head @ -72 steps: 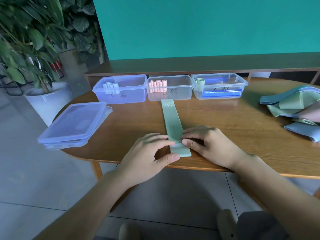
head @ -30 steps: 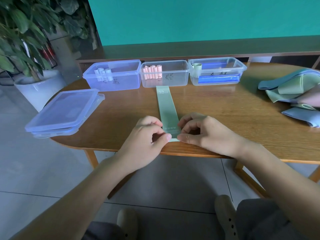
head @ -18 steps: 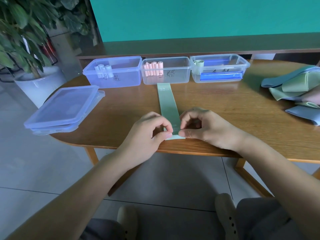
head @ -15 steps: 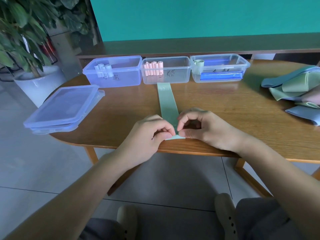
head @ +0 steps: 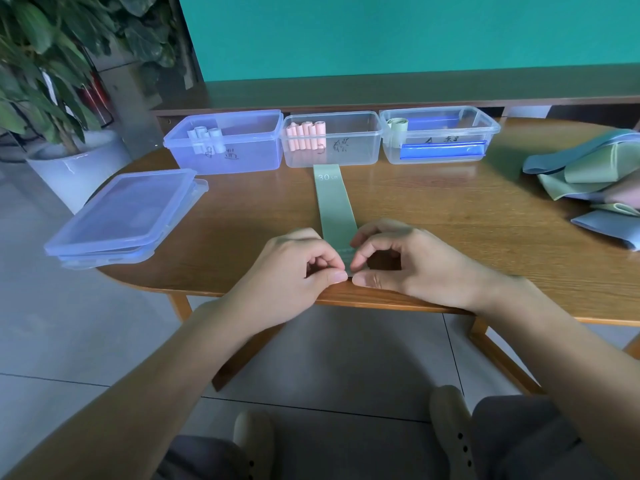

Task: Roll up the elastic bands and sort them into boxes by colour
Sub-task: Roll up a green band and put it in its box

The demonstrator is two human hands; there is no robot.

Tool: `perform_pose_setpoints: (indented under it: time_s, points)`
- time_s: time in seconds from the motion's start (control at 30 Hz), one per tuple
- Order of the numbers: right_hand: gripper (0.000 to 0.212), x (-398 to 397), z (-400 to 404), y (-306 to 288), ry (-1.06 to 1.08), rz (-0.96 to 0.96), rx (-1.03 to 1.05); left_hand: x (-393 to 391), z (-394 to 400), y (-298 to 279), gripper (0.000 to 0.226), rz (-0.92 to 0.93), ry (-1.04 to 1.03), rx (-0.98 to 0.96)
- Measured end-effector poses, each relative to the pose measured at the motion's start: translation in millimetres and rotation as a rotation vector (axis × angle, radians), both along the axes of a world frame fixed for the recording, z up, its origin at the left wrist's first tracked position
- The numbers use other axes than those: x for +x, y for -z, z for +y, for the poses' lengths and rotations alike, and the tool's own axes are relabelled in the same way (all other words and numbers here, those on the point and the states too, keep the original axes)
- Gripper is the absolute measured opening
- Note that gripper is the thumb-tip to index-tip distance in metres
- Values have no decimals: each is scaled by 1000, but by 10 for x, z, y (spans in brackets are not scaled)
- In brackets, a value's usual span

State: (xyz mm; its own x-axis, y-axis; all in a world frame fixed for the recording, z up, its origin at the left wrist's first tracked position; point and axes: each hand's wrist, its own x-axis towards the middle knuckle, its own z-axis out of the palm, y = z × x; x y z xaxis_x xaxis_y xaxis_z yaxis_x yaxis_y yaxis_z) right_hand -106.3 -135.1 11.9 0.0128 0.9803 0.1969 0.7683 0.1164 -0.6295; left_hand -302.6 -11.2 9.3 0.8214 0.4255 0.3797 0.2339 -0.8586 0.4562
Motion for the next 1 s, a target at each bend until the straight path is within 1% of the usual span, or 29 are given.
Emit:
perform_pose_setpoints:
  time_s: [0.13,0.23,0.3,0.53,0.67,0.77,0.9,1.0]
  points:
    - [11,0,40,21,27,5,38,15,15,-6,3,20,-14,-5]
    - [8,1,61,49,52,6,78,38,21,-1,7,9,-38,13]
    - [8,-1,70,58,60,-3,97,47,29,5,7,-11,-44,20]
    - [8,-27,80,50,92,-42,130,31,15,25,10,-52,22,26]
    - [4,-34,93,52,127,-24,118,1,47,34,9,-17,42,46]
    - [3,-47,112,62,128,-3,128,-5,59,44,16,-5,23,21]
    - [2,-41,117,101,94,-55,169,19,63,42,14,-16,12,33]
    - [14,-7,106,120,63,-98,178,27,73,54,14,-17,-5,64]
